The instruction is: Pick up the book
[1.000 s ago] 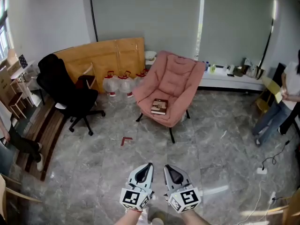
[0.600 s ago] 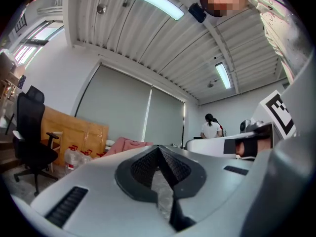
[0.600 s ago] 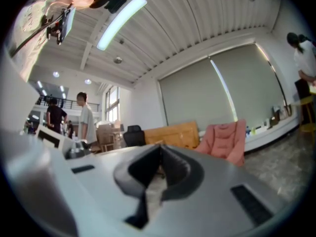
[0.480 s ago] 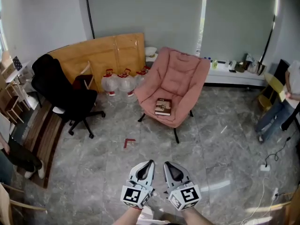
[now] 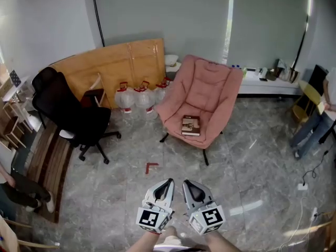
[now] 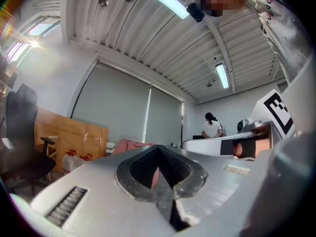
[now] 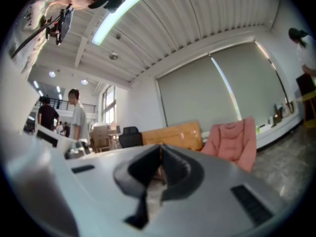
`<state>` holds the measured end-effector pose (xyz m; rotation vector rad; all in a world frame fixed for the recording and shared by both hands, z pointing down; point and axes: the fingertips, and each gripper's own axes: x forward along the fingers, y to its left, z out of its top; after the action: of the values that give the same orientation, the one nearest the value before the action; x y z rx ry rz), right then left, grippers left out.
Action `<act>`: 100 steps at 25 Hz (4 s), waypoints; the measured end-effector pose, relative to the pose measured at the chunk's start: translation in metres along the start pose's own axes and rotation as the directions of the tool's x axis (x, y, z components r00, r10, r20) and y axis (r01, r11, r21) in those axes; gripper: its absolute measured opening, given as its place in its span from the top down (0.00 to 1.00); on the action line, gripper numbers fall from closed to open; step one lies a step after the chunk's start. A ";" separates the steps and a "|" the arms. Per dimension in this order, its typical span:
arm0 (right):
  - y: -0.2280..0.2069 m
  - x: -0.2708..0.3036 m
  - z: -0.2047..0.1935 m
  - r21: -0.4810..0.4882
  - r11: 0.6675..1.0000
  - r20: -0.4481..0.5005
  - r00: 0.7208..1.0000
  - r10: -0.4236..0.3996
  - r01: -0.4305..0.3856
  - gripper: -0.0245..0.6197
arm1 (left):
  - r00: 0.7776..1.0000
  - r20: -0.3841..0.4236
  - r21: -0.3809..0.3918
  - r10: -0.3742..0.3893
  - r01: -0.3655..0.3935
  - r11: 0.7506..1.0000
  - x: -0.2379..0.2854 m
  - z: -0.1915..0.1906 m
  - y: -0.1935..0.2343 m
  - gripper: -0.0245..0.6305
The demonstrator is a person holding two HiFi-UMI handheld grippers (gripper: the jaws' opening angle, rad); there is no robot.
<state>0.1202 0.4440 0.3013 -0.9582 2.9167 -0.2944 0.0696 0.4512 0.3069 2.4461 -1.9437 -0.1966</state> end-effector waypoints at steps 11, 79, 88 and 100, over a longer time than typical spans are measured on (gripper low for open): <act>0.030 0.053 -0.017 0.001 1.000 -0.033 0.999 0.004 -0.004 0.94 | 1.000 -0.008 -0.045 0.018 -0.019 0.999 -0.012 -0.009 0.058 0.93; -0.106 0.267 0.005 0.059 0.950 0.029 0.951 -0.308 0.306 0.94 | 0.951 -0.035 -0.079 -0.307 0.304 0.950 0.218 -0.021 0.210 0.93; -0.150 0.311 0.008 0.056 0.931 0.014 0.932 -0.362 0.361 0.94 | 0.926 -0.040 -0.091 -0.374 0.370 0.925 0.284 -0.024 0.228 0.93; -0.199 0.374 0.000 0.057 0.920 -0.025 0.921 -0.388 0.388 0.94 | 0.914 -0.059 -0.120 -0.401 0.392 0.912 0.356 -0.047 0.267 0.93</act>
<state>-0.0648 0.0653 0.3429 -1.5270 2.6861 -0.4055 -0.1057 0.0414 0.3438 2.6994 -1.3457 -0.1906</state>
